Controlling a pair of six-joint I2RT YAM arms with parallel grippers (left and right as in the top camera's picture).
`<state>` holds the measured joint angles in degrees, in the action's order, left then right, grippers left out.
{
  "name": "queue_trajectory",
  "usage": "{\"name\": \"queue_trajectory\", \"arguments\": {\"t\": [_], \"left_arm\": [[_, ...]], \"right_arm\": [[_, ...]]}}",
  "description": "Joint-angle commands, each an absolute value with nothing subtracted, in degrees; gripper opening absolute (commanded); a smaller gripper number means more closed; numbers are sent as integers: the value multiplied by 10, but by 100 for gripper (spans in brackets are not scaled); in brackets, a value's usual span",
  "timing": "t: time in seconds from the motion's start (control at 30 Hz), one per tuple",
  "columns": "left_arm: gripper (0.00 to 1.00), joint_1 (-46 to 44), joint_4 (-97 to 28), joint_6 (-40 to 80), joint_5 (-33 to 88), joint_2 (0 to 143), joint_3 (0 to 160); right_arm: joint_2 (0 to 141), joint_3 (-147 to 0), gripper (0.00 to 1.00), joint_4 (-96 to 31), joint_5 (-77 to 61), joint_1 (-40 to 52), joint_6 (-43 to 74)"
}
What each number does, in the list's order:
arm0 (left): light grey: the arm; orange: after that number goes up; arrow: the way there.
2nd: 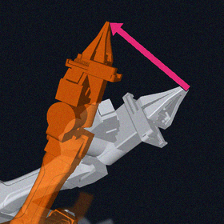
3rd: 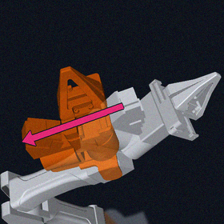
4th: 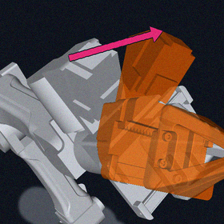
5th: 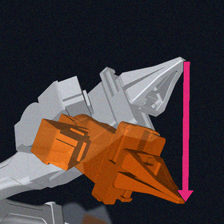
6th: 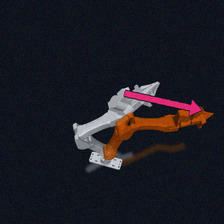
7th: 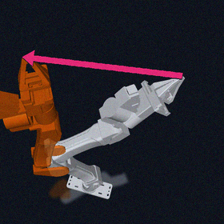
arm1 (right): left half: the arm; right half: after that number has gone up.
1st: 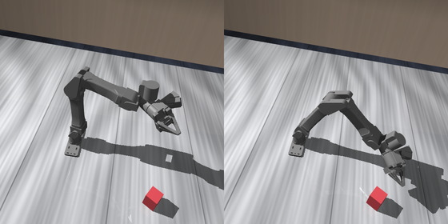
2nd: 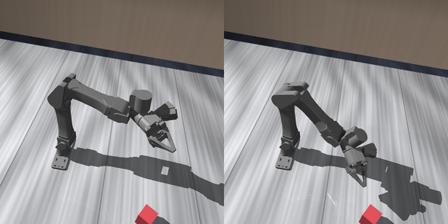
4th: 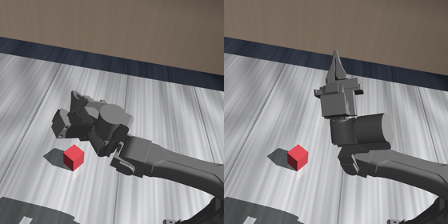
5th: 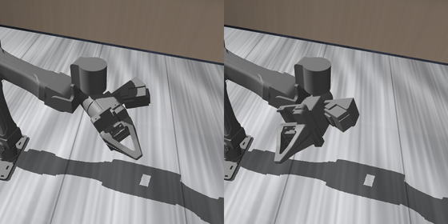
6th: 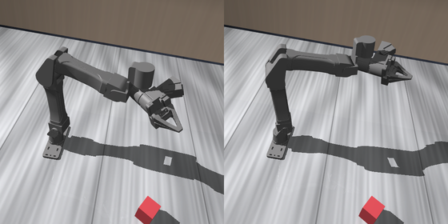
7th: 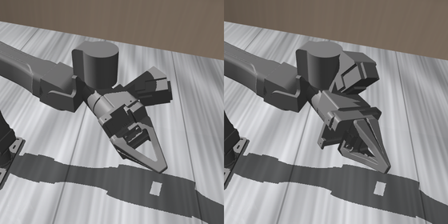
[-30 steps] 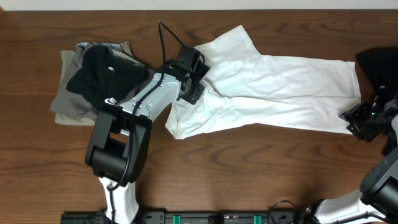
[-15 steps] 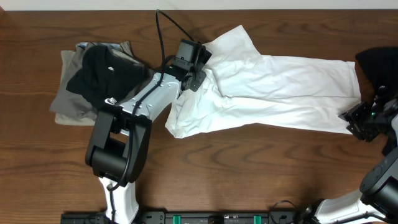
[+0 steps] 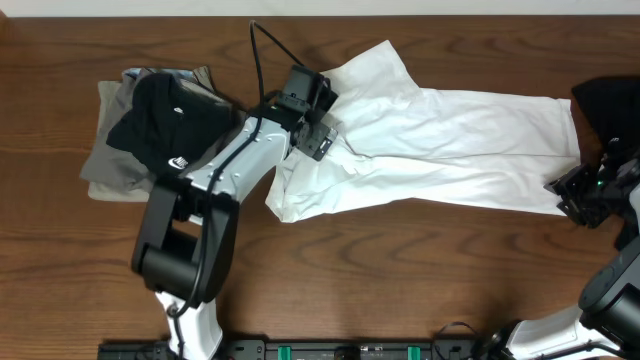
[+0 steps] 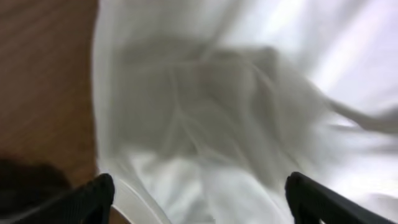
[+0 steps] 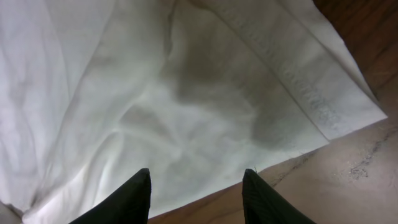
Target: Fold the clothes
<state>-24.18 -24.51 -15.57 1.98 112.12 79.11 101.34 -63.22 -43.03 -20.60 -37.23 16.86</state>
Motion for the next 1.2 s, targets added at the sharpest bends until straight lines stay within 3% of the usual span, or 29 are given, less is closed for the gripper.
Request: {"name": "queue_trajectory", "arguments": {"t": [0.0, 0.1, 0.17, 0.23, 0.3, 0.33, 0.5, 0.57, 0.83, 0.9, 1.17], "left_arm": [[72, -263, -268, -152, 99, 1103, 800], [47, -277, -274, -151, 110, 1120, 797], [40, -283, -274, -151, 112, 1133, 796], [42, -285, -274, -146, 112, 1141, 796], [65, -284, -274, -128, 112, 1145, 796], [69, -283, -274, -118, 112, 1145, 796], [70, -283, -274, -117, 112, 1158, 796], [65, -283, -273, -117, 117, 1166, 796], [22, -284, -263, -117, 176, 1173, 796], [15, -284, -264, -117, 176, 1171, 796], [10, -284, -266, -117, 176, 1128, 802]], "right_arm": [[1008, -632, 46, -431, -204, -368, 158], [1008, -632, 46, -432, -204, -368, 158], [1008, -632, 46, -432, -204, -368, 158], [1008, -632, 46, -433, -204, -368, 158], [1008, -632, 46, -435, -204, -368, 158], [1008, -632, 46, -435, -204, -368, 158], [1008, -632, 46, -436, -204, -368, 158], [1008, -632, 46, -436, -204, -368, 158], [1008, -632, 45, -440, -204, -368, 158], [1008, -632, 45, -440, -204, -368, 158], [1008, -632, 46, -440, -204, -368, 158]]}}
